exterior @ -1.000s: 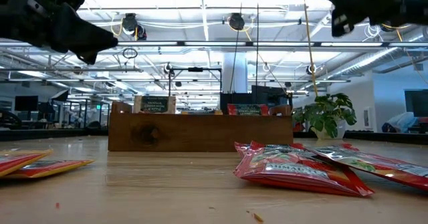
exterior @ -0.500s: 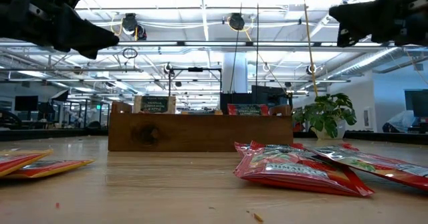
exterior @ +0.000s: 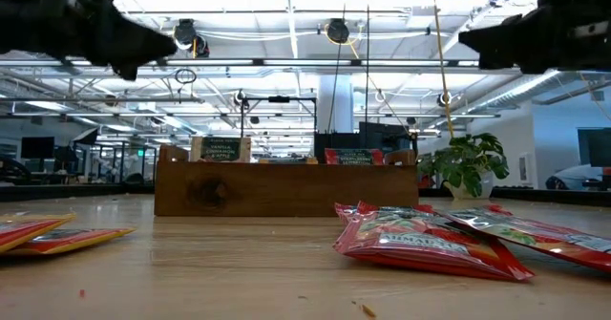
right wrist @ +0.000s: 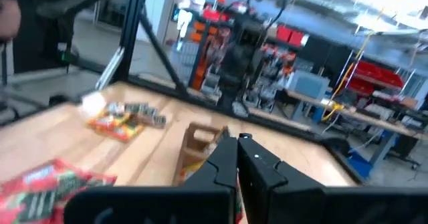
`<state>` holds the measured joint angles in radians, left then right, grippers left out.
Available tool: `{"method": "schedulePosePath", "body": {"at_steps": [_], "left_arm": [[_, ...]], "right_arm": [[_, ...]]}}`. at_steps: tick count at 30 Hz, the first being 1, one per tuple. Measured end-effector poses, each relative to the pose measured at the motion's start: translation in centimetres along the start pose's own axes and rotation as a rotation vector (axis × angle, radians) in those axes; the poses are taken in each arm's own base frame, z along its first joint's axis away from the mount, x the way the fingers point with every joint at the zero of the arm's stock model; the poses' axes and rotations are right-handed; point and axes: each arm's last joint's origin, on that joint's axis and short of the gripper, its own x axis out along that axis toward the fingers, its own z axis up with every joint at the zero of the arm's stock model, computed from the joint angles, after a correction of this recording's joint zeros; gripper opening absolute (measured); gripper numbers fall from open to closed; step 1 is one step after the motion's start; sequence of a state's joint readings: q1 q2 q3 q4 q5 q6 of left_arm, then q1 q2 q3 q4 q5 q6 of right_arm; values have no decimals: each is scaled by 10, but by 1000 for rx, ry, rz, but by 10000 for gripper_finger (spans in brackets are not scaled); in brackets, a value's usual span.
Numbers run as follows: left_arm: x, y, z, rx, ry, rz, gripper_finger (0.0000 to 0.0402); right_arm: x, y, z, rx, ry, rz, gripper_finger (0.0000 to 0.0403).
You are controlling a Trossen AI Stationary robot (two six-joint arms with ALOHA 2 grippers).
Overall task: Pick & Place Tea
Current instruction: Put the red tea bag into the right section of the wooden organizer
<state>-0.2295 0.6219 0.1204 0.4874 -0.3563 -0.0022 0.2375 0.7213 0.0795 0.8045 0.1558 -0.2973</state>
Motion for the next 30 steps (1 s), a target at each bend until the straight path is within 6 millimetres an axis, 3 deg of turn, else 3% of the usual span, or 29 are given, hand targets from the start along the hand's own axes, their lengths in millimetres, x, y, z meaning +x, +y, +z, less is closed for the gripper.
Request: {"method": "schedulePosePath", "body": {"at_steps": [5, 11, 19, 23, 30], "left_arm": [[0, -2, 11, 43, -109, -73, 88], [5, -5, -5, 120, 31, -95, 87], [13, -6, -7, 181, 10, -26, 88], [16, -6, -3, 144, -41, -10, 88], [16, -6, -7, 233, -2, 14, 88]], "right_arm": [[5, 3, -8, 9, 71, 21, 0], [11, 7, -13, -57, 71, 74, 0], [13, 9, -16, -100, 87, 88, 0], [13, 9, -16, -53, 90, 91, 0], [11, 16, -25, 25, 189, 146, 0]]}}
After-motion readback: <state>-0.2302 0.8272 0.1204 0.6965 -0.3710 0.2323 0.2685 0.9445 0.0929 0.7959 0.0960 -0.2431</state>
